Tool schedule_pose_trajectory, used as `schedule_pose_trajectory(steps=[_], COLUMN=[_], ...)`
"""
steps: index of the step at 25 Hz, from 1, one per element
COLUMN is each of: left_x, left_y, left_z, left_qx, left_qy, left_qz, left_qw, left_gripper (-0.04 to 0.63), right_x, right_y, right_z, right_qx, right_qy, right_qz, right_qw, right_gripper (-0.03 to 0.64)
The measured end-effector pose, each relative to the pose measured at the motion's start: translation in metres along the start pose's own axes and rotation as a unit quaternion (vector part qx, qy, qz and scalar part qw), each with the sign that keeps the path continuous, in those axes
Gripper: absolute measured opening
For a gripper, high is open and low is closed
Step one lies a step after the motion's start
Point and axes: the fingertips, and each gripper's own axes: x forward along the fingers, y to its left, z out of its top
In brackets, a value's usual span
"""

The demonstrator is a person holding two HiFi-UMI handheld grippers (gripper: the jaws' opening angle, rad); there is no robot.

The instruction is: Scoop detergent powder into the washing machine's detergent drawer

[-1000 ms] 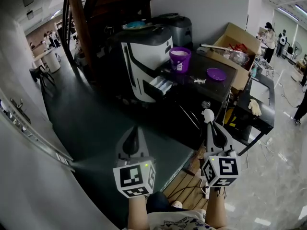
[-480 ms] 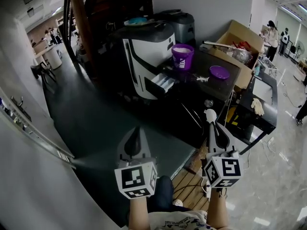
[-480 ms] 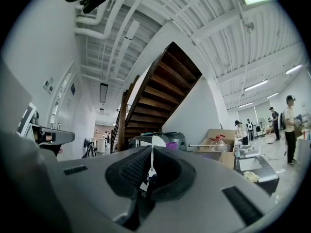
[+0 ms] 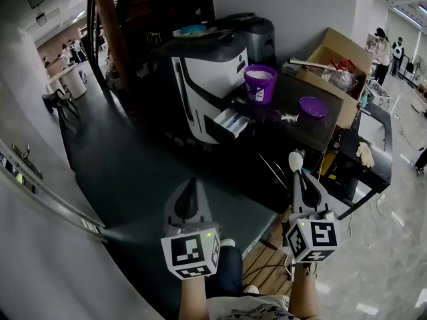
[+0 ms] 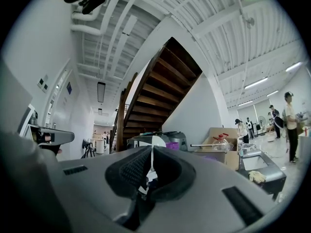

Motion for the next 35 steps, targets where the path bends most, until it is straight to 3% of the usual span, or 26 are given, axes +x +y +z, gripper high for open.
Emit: schedule_pose_trajectory(steps=[10, 23, 35], left_x=[0.114, 0.28, 0.339], left_y=[0.03, 0.092, 0.101], left_z=[-0.001, 0.053, 0.084], left_qx=[-0.015, -0.02, -0.024], left_qy=[-0.001, 0.006, 0.009], left_qz=[-0.018, -0.064, -0.099], left_qw=[0.9997, 0.9977, 0.9948], left_gripper=[0.003, 0.003, 0.003], right_x=[0.112, 0.265, 0.319], right_y=[-0.001, 0.009, 0.013], right_z=[0.001, 0.056, 0.098], right_qx=[-0.015, -0.028, -0.039], right_qy=[0.005, 0.012, 0.013], right_qz=[-0.008, -0.053, -0.079], right_qw=[1.0, 0.998, 0.996], right_gripper=[0.025, 0.025, 0.024])
